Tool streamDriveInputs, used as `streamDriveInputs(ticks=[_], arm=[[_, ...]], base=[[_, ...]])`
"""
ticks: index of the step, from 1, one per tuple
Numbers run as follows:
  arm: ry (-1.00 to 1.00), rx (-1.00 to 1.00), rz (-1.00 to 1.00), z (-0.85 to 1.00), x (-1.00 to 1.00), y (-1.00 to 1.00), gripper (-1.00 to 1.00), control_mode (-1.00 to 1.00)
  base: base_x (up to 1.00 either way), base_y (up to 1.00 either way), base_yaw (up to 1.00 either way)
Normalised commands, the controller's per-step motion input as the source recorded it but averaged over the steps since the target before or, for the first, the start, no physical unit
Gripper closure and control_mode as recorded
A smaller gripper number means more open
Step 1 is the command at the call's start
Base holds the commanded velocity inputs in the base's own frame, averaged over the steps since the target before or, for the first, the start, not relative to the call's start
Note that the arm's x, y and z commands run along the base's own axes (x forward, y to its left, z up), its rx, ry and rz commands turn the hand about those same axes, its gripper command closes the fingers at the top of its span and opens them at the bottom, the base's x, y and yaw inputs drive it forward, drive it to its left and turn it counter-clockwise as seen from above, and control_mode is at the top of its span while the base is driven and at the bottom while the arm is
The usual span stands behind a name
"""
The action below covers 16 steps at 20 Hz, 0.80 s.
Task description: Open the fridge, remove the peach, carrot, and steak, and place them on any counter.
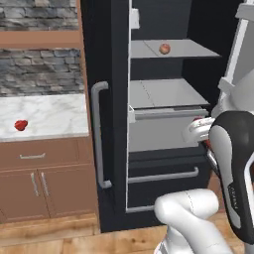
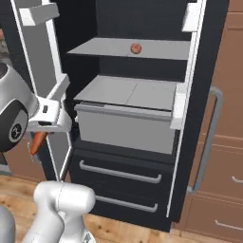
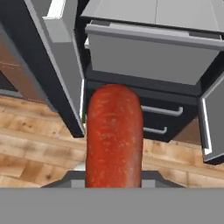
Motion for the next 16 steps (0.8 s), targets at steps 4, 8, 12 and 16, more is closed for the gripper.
streamDriveInputs(ticks=[4, 8, 12, 16], arm=[[0.00, 0.00, 0.00, 0.00, 0.00, 0.00, 1.00, 1.00], [0.00, 0.00, 0.00, 0.00, 0.00, 0.00, 1.00, 1.00], [0.00, 0.00, 0.00, 0.00, 0.00, 0.00, 1.00, 1.00], [0.00, 0.00, 0.00, 0.00, 0.00, 0.00, 1.00, 1.00]], base=[[-0.19, 1.00, 0.00], [-0.49, 1.00, 0.00], [0.08, 1.00, 0.00], [0.45, 1.00, -0.04]])
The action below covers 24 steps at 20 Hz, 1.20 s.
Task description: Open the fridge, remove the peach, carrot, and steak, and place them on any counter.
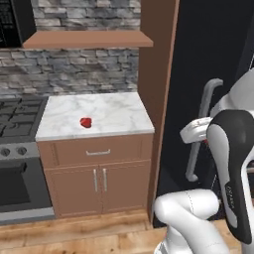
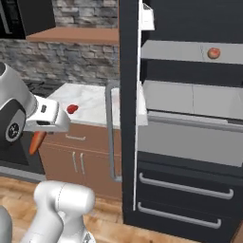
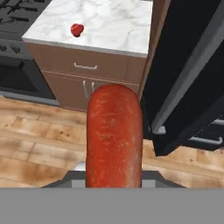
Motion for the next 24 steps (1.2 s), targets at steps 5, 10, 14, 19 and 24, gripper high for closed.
streamDriveInputs(ticks=[5, 10, 14, 19, 24], arm=[[0.00, 0.00, 0.00, 0.00, 0.00, 0.00, 1.00, 1.00], [0.00, 0.00, 0.00, 0.00, 0.00, 0.00, 1.00, 1.00], [0.00, 0.00, 0.00, 0.00, 0.00, 0.00, 1.00, 1.00], [0.00, 0.00, 0.00, 0.00, 0.00, 0.00, 1.00, 1.00], [0.13, 0.00, -0.08, -1.00, 0.08, 0.00, 1.00, -1.00]], base=[[0.83, 0.93, -0.08], [0.86, 0.76, -0.11], [0.95, 0.14, -0.11], [0.48, 0.00, -0.10], [0.00, 0.00, 0.00]])
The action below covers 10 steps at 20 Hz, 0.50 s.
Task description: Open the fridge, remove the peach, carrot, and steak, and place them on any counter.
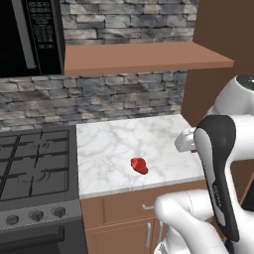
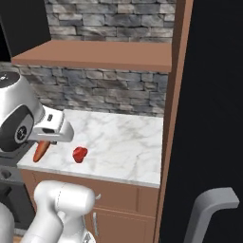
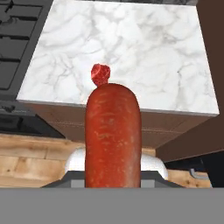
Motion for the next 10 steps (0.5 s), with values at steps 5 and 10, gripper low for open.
streamDriveInputs(ticks=[5, 10], arm=[[0.13, 0.06, -0.06, -0.91, 0.82, -0.09, 1.00, -1.00], [0.10, 0.04, -0.04, -0.72, 1.00, -0.13, 1.00, -1.00]], base=[[0.00, 0.00, 0.00], [0.00, 0.00, 0.00]])
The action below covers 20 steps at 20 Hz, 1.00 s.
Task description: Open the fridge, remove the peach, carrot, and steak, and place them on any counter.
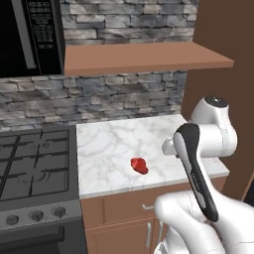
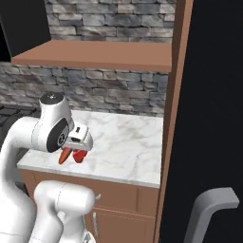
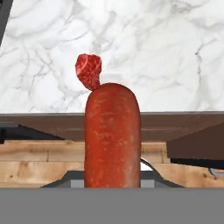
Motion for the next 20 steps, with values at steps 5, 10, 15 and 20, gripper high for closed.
streamDriveInputs(ticks=[5, 10, 15, 20], arm=[[0.05, 0.00, -0.05, -0.81, 1.00, 0.00, 1.00, -1.00], [0.00, 0.00, -0.10, -0.65, 1.00, 0.00, 1.00, -1.00], [0.02, 0.00, -0.08, -0.59, 0.88, 0.00, 1.00, -1.00], [0.00, 0.00, -0.01, -0.34, 0.47, -0.03, -1.00, -1.00]], base=[[0.00, 0.00, 0.00], [0.00, 0.00, 0.00], [0.00, 0.00, 0.00], [0.00, 0.00, 0.00]])
